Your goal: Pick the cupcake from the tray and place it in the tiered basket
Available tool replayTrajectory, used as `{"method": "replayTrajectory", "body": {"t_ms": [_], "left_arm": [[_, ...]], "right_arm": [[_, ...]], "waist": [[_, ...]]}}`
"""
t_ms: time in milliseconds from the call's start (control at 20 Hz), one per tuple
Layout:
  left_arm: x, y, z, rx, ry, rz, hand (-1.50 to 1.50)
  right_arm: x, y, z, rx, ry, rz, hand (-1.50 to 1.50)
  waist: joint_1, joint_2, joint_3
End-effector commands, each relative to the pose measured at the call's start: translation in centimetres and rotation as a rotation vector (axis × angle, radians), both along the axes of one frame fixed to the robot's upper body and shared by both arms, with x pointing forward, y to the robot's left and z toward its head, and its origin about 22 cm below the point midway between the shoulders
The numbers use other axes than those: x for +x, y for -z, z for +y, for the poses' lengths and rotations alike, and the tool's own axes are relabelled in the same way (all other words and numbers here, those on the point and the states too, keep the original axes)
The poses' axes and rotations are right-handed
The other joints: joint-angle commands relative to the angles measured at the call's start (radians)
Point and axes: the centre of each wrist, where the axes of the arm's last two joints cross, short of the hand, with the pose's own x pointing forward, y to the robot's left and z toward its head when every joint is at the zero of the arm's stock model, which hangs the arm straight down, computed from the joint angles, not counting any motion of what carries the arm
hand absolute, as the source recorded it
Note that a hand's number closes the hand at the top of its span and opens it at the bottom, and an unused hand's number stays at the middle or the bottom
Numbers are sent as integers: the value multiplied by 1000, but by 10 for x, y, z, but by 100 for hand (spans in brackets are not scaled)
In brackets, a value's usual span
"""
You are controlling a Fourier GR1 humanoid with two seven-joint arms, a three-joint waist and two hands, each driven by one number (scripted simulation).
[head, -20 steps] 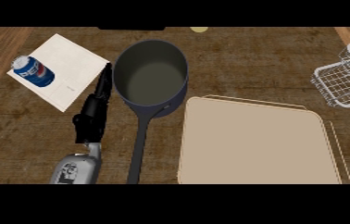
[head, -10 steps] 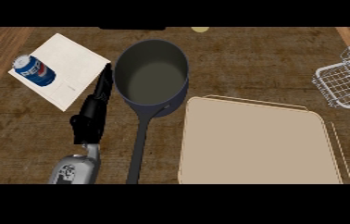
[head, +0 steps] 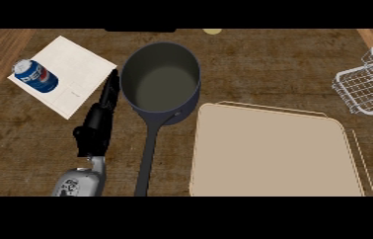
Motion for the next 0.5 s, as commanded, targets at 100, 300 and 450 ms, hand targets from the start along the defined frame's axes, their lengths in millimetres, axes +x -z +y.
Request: {"method": "replayTrajectory", "body": {"t_ms": [100, 300, 450], "left_arm": [[-4, 5, 5, -9, -3, -3, 0], [-9, 2, 14, -10, -7, 0, 0], [-1, -9, 15, -19, -15, 5, 0]], "right_arm": [[-50, -17, -47, 172, 170, -43, -150], [-90, 6, -77, 282, 217, -102, -150], [-127, 6, -95, 330, 186, -108, -150]], "waist": [[-2, 3, 1], [-12, 3, 4], [-28, 3, 7]]}}
